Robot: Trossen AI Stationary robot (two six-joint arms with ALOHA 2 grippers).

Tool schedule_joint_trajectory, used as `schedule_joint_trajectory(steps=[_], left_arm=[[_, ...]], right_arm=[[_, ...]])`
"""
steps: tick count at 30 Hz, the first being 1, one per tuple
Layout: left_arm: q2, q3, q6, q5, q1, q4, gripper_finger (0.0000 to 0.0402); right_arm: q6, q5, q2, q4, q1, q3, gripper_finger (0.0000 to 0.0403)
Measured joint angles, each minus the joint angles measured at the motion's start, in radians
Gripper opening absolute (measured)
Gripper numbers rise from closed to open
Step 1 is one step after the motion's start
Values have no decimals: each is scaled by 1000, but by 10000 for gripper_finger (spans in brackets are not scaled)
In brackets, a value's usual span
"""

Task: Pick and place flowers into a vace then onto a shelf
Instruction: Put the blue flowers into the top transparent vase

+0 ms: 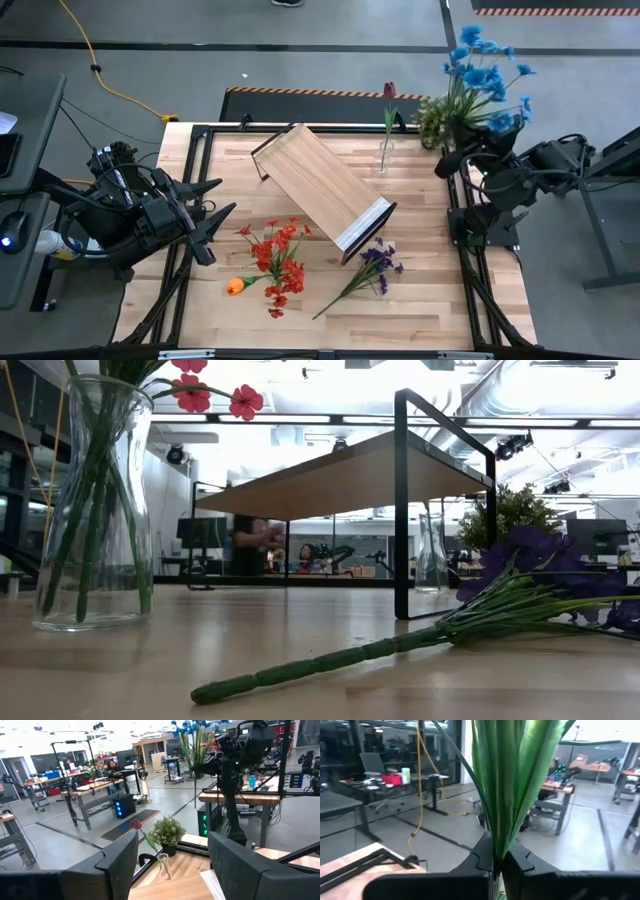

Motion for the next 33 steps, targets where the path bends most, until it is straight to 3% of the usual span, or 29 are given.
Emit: schedule_joint_trajectory(steps=[10, 26, 33], left_arm=[[0, 0, 0, 0, 0, 0, 271], [0, 0, -3, 0, 0, 0, 272], [0, 0, -29, 0, 0, -1, 271]], right_arm=[[-13, 24, 7, -6, -22, -2, 3], [15, 20, 165, -87, -262, -2, 4], [36, 8, 161, -101, -312, -2, 7]])
